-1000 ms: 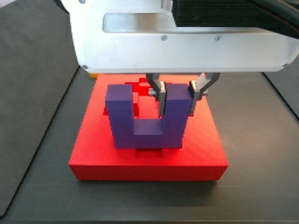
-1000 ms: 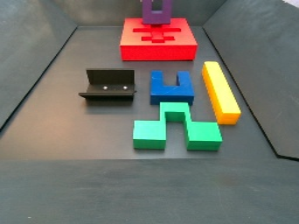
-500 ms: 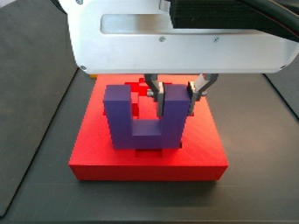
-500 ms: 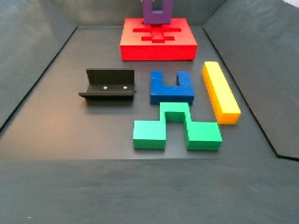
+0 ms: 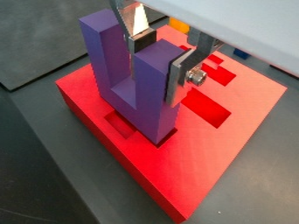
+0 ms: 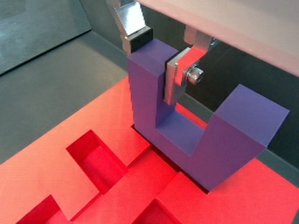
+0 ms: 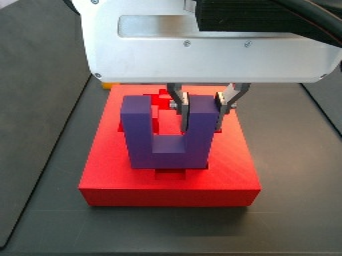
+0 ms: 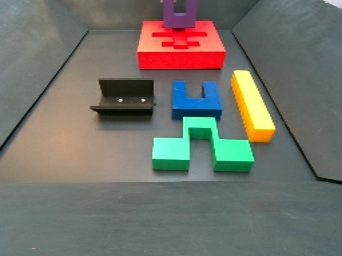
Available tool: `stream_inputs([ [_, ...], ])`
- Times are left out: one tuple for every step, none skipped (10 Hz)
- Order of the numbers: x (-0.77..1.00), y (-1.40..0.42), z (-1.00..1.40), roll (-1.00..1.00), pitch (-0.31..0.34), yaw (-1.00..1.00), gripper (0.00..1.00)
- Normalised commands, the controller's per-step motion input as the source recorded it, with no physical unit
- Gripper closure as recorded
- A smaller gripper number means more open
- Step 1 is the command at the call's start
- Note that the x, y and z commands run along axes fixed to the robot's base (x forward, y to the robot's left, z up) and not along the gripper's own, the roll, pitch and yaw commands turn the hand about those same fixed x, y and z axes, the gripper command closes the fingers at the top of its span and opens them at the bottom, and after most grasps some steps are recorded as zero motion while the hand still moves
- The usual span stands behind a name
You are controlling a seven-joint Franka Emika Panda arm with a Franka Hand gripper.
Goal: Pick up the purple object. Move up. Move to above the board. Insert the purple object.
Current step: Insert the purple object.
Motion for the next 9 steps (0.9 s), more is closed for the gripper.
stream_inputs([
  [0.07,0.00,-0.16,0.03,0.010,-0.05,1.00],
  [0.08,0.01,-0.17,0.03,0.011,-0.03,1.00],
  [0.11,0.00,-0.21,0.02,0.000,-0.02,1.00],
  [0.17,0.00,-0.29,0.01,0.000,-0.05,1.00],
  [0.20,0.00,-0.39,0.01,-0.009,-0.06,1.00],
  [0.24,0.00,-0.46,0.02,-0.021,-0.05,1.00],
  [0.21,0.00,-0.50,0.02,-0.026,-0.03,1.00],
  [0.22,0.00,-0.51,0.02,-0.019,0.00,1.00],
  [0.29,0.03,-0.56,0.02,-0.016,0.00,1.00],
])
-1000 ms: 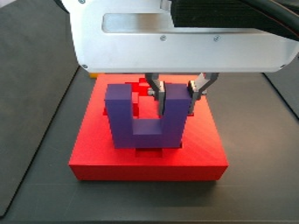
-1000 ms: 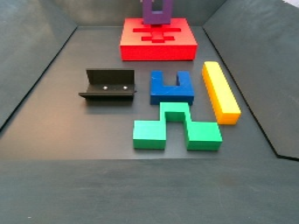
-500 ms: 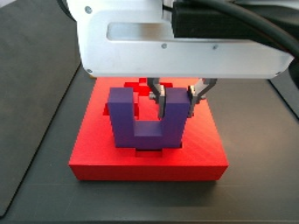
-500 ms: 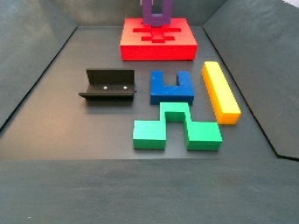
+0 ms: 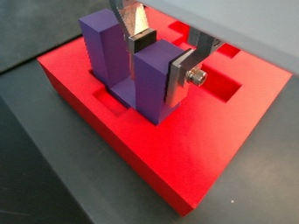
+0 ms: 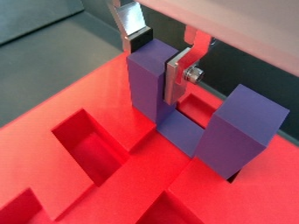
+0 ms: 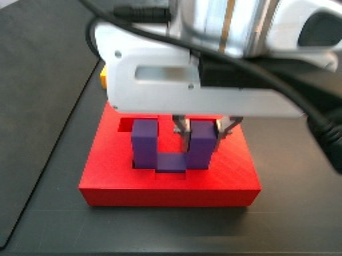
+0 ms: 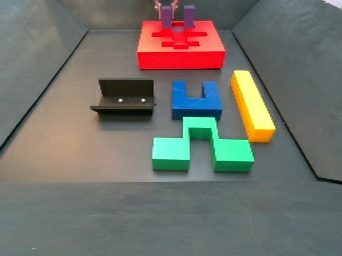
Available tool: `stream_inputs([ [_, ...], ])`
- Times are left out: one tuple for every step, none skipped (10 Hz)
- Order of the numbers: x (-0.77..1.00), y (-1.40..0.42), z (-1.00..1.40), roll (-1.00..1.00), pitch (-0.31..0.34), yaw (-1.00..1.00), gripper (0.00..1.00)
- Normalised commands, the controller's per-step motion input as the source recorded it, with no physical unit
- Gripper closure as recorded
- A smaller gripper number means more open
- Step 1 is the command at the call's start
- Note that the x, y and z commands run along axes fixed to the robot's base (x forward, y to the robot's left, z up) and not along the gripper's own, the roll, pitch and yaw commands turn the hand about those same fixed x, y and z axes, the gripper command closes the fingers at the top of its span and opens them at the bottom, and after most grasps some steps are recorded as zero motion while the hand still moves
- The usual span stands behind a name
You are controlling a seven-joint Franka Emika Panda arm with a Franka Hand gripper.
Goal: Pick up the purple object. Move up. Move to above the board. Insert the purple object.
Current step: Insert the purple object.
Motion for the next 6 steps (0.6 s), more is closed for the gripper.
stream_inputs([
  [0.30,0.03,-0.61,0.03,-0.009,0.00,1.00],
  [0.29,0.01,-0.55,0.03,0.000,0.00,1.00],
  [0.04,0.00,-0.22,0.08,0.020,0.00,1.00],
  [-0.07,-0.20,-0.06,0.04,0.000,-0.03,1.00],
  [0.00,-0.02,0.00,0.00,0.000,0.00,1.00],
  [-0.02,-0.11,0.00,0.05,0.000,0.00,1.00],
])
